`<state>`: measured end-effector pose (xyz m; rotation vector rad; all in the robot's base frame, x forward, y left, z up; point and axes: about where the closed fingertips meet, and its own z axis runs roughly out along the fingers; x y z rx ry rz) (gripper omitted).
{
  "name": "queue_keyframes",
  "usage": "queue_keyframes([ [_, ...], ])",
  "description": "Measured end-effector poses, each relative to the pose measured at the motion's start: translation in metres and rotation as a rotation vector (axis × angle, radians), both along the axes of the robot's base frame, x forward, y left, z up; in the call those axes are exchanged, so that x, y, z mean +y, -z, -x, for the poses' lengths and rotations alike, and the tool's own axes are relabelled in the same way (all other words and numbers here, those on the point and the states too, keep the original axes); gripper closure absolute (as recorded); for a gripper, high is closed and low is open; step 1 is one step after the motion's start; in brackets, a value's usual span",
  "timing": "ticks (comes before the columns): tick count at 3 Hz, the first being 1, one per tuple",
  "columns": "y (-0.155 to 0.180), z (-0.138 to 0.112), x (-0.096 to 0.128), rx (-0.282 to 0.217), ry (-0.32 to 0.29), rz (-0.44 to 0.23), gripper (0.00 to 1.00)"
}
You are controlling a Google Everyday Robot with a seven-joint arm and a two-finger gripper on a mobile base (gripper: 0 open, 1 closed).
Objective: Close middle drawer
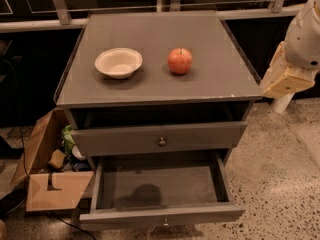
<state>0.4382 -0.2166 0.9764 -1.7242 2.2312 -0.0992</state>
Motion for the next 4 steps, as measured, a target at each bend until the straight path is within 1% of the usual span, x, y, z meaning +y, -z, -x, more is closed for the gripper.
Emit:
queue_keyframes([
  [1,0.000,0.000,0.000,0.000,0.000,0.000,0.92],
  [2,0.007,0.007,-0.007,-0.007,0.025,0.008,1.00],
  [3,0.044,0.036,-0.016,0.027,0.068,0.028,1.00],
  [4,0.112,0.075,-0.028,0.149,0.120,0.036,1.00],
])
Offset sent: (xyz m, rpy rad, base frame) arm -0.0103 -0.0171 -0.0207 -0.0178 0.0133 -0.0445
